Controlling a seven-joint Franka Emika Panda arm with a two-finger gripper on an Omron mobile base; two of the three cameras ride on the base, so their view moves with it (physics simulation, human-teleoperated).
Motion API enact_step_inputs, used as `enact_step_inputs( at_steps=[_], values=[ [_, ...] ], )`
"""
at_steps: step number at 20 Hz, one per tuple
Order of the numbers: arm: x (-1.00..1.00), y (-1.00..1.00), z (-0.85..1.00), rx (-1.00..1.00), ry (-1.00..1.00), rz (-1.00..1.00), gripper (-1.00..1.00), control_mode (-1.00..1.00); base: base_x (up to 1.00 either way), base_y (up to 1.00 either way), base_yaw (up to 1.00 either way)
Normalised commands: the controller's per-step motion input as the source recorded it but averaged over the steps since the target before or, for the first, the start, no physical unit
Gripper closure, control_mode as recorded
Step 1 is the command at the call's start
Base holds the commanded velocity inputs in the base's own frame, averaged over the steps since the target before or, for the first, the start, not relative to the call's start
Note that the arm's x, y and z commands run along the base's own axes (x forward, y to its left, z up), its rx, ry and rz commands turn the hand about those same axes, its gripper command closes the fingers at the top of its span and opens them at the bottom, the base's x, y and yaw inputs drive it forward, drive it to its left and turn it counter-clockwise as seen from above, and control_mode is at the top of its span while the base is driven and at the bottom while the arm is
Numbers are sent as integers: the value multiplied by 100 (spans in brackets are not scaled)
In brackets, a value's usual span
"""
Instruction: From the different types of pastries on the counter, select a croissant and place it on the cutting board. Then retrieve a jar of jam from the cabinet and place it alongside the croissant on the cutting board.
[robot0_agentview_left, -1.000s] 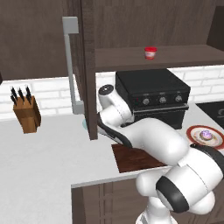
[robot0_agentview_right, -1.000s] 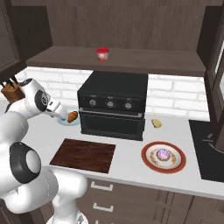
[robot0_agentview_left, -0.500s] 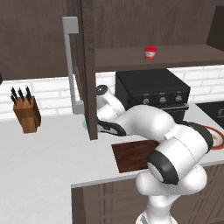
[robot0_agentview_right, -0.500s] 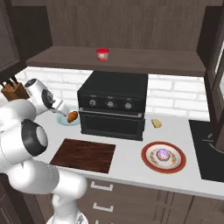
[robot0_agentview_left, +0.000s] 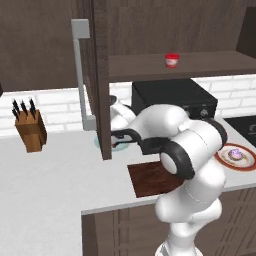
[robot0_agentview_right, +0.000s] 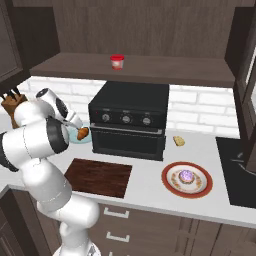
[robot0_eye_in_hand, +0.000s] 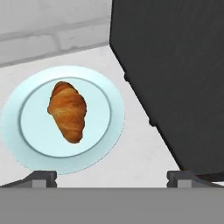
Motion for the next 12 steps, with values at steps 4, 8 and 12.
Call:
enact_step_inputs(
  at_steps=[4, 8, 12],
  values=[
    [14, 8, -63, 0, 0, -4, -100, -100, 0, 0, 0],
    [1, 0, -35, 0, 0, -12, -100, -100, 0, 0, 0],
    [17, 0, -19, 0, 0, -10, -100, -100, 0, 0, 0]
  ],
)
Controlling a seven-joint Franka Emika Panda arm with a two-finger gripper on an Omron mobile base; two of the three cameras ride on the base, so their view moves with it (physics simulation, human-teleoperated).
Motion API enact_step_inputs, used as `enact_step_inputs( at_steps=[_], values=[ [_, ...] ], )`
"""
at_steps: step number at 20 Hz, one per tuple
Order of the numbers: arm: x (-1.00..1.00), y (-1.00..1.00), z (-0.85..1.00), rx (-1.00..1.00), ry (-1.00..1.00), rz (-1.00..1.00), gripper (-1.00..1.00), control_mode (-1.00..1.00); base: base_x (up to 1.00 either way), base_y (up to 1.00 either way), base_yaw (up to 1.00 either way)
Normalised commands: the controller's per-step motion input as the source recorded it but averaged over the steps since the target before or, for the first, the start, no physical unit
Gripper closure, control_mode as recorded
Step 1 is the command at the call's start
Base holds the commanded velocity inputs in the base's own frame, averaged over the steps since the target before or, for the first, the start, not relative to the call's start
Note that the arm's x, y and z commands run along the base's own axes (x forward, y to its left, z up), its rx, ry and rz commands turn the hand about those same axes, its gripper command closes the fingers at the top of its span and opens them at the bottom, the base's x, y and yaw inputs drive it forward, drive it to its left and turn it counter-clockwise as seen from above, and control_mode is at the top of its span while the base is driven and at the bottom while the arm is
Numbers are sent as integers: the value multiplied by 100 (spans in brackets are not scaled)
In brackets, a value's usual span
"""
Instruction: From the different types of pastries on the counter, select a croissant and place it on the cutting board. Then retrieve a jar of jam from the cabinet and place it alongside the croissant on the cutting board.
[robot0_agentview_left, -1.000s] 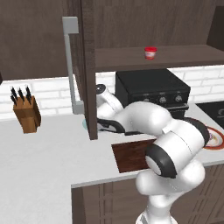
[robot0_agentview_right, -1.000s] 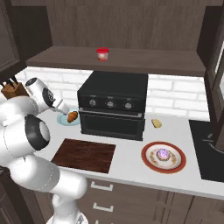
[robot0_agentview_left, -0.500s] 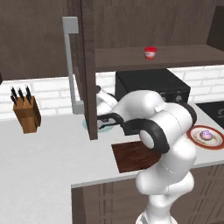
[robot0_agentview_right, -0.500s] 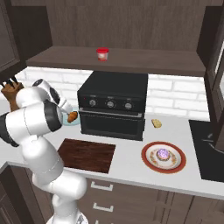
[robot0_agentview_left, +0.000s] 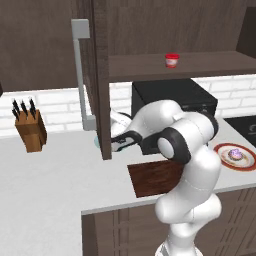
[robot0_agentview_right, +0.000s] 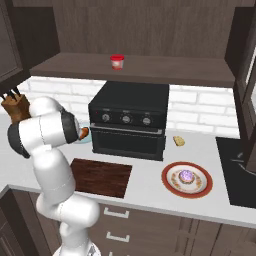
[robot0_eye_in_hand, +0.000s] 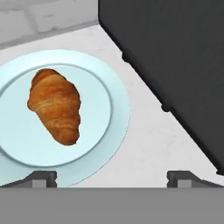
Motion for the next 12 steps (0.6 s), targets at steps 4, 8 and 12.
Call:
enact_step_inputs(
  at_steps=[4, 8, 12],
  values=[
    [46, 0, -6, 0, 0, -5, -100, -100, 0, 0, 0],
    [69, 16, -7, 0, 1, -4, -100, -100, 0, 0, 0],
    [45, 33, -40, 0, 6, -1, -100, -100, 0, 0, 0]
  ],
)
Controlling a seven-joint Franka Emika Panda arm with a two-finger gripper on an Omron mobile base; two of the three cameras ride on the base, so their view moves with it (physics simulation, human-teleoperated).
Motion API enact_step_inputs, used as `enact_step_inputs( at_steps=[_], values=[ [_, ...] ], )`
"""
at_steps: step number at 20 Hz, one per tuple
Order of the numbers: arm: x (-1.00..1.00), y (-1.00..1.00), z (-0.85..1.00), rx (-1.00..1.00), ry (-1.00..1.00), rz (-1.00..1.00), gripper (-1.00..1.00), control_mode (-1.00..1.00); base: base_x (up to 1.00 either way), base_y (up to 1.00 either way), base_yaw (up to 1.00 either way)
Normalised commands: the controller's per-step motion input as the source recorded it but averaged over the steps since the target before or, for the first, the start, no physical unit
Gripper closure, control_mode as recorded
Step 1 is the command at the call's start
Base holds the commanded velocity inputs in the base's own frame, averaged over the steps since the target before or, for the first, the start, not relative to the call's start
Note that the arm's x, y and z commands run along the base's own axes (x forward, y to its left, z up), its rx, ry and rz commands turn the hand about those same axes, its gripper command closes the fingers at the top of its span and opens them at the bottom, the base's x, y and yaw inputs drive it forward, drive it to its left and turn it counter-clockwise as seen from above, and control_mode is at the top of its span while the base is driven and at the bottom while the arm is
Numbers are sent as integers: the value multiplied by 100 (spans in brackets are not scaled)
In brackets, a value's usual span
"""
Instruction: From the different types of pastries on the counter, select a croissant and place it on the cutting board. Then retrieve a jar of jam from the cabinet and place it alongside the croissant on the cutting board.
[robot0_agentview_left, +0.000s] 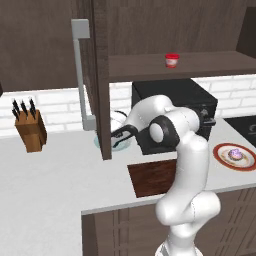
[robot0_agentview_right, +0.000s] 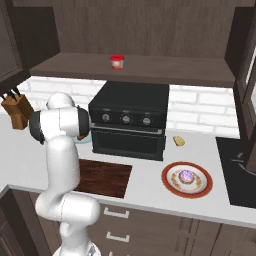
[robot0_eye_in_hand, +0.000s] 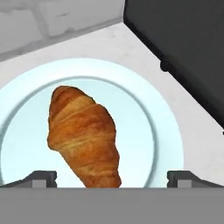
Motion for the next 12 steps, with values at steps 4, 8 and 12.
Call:
enact_step_inputs(
  at_steps=[4, 8, 12],
  values=[
    [50, 19, -35, 0, 5, 0, -100, -100, 0, 0, 0],
    [46, 1, -21, 0, 4, 0, -100, -100, 0, 0, 0],
    [14, -10, -36, 0, 5, 0, -100, -100, 0, 0, 0]
  ],
)
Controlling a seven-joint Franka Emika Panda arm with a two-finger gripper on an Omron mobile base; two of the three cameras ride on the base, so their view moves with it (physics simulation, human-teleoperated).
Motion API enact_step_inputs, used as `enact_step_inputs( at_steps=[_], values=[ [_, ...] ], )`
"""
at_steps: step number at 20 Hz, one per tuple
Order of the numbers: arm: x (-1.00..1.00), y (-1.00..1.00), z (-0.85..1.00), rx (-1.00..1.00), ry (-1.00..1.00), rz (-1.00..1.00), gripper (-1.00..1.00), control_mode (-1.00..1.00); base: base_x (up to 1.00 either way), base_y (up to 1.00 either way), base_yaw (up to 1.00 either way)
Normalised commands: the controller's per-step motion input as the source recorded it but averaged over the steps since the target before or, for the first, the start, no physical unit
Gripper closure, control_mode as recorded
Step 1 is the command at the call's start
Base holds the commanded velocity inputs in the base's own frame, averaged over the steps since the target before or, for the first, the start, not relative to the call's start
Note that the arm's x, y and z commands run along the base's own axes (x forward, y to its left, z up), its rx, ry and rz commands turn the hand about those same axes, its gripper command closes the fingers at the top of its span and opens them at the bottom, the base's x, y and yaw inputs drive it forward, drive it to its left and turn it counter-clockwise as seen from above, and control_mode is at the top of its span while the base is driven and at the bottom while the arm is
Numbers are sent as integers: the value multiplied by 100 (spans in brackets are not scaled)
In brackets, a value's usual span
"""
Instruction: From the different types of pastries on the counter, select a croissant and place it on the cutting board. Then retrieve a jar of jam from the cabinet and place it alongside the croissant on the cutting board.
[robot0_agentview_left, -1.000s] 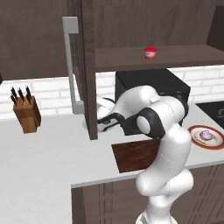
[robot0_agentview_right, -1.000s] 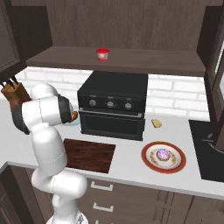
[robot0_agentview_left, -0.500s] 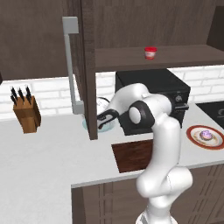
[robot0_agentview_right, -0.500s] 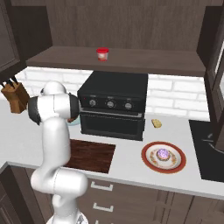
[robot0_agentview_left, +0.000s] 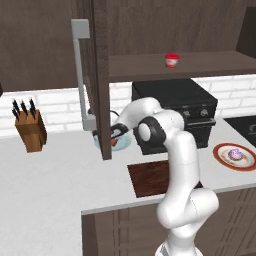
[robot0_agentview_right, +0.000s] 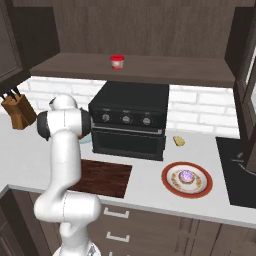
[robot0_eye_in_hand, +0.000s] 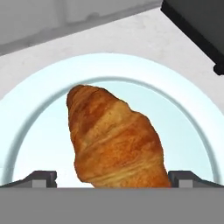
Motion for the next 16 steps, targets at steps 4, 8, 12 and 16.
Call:
enact_step_inputs(
  at_steps=[4, 8, 12, 16],
  values=[
    [0, -23, -51, 0, 13, 2, -100, -100, 0, 0, 0],
    [0, -26, -50, 6, 19, 5, 100, -100, 0, 0, 0],
    [0, -31, -48, 9, 21, 10, 100, -100, 0, 0, 0],
    [0, -26, -49, 8, 20, 10, 100, -100, 0, 0, 0]
  ],
)
